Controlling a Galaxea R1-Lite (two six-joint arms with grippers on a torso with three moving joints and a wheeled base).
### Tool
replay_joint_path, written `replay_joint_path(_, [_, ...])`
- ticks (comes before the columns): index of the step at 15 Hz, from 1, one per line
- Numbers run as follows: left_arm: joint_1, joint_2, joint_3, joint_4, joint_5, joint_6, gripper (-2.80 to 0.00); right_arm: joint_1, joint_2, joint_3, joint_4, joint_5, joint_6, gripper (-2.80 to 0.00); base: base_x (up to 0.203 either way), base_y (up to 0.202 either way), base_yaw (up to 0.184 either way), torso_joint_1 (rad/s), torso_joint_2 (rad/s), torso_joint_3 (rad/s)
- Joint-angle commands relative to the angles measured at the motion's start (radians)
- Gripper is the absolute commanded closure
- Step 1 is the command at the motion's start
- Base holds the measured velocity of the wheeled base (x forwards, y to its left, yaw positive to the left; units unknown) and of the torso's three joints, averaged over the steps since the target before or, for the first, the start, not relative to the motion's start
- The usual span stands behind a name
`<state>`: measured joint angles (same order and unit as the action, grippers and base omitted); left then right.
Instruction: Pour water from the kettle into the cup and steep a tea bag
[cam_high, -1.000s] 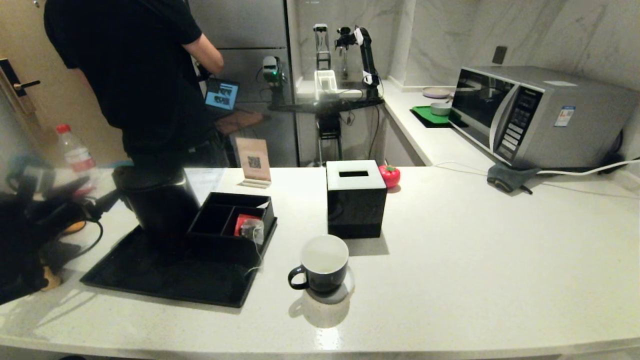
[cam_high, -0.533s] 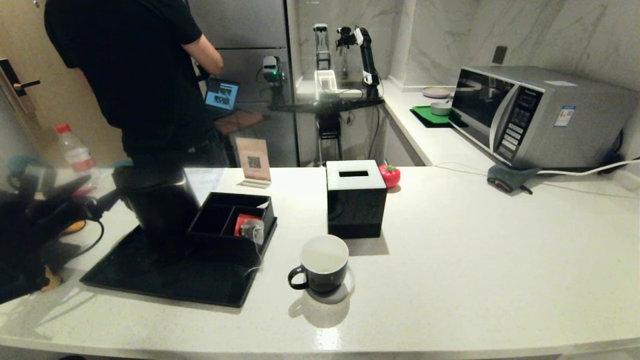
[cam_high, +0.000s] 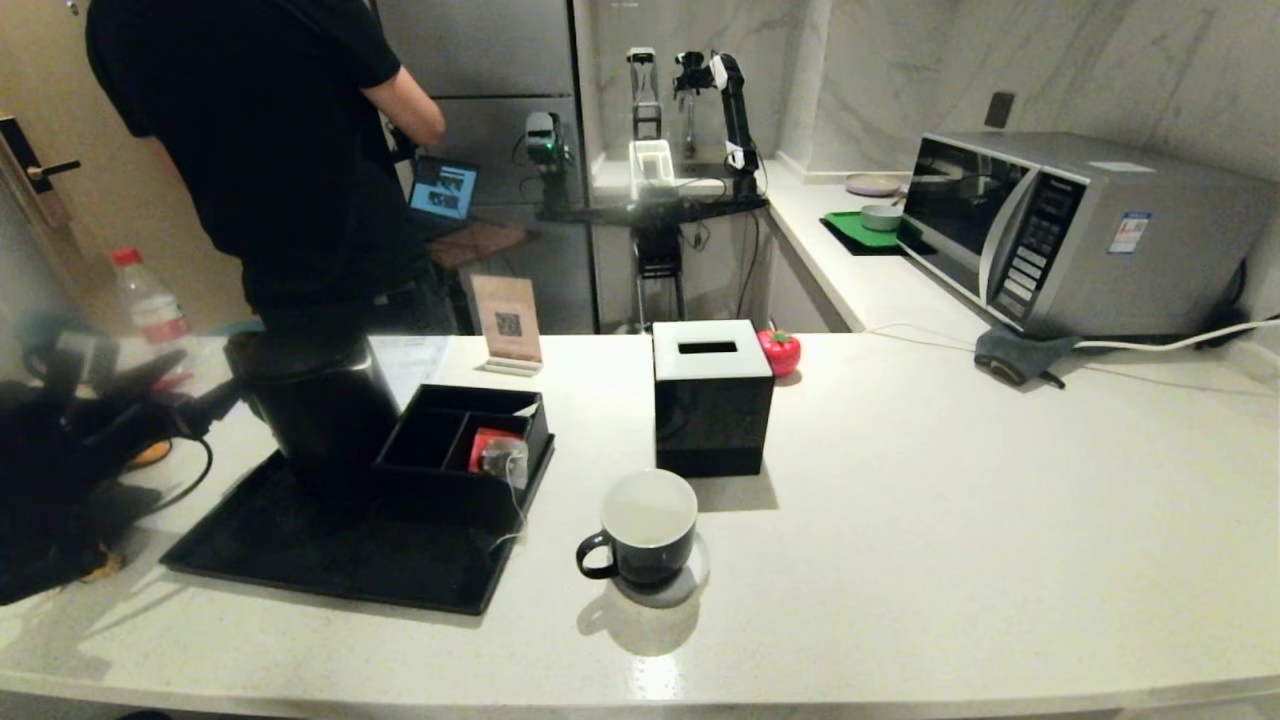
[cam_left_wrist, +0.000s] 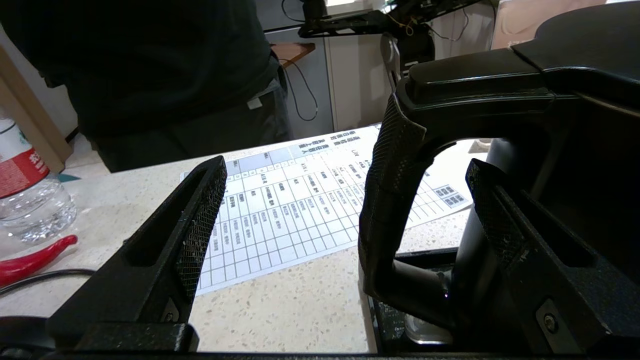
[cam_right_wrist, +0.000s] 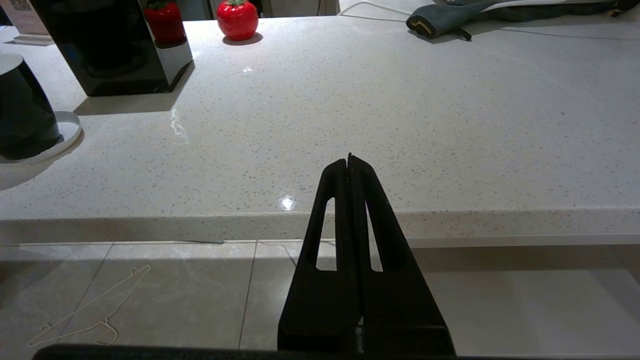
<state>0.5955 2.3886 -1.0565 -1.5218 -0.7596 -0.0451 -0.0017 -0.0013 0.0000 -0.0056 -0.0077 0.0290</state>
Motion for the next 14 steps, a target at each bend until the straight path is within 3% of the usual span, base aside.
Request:
replay_joint_path(1, [-0.011, 0.022, -0.024, -0.027, -0.003, -0.001, -2.8, 0.0, 0.001, 0.0, -0.001, 0.0, 0.0, 0.0, 0.0, 0.0, 0.0, 0.0, 0.0, 0.0])
replay_joint_path(9, [-0.057, 0.077, -0.131, -0.026, 0.016, -0.016, -2.8, 0.0, 0.001, 0.0, -0.001, 0.0, 0.0, 0.0, 0.0, 0.0, 0.0, 0.0, 0.0, 0.0])
replay_joint_path(14, [-0.06, 0.084, -0.139, -0.024, 0.023, -0.016, -2.8, 0.0, 0.001, 0.0, -0.001, 0.0, 0.0, 0.0, 0.0, 0.0, 0.0, 0.0, 0.0, 0.0])
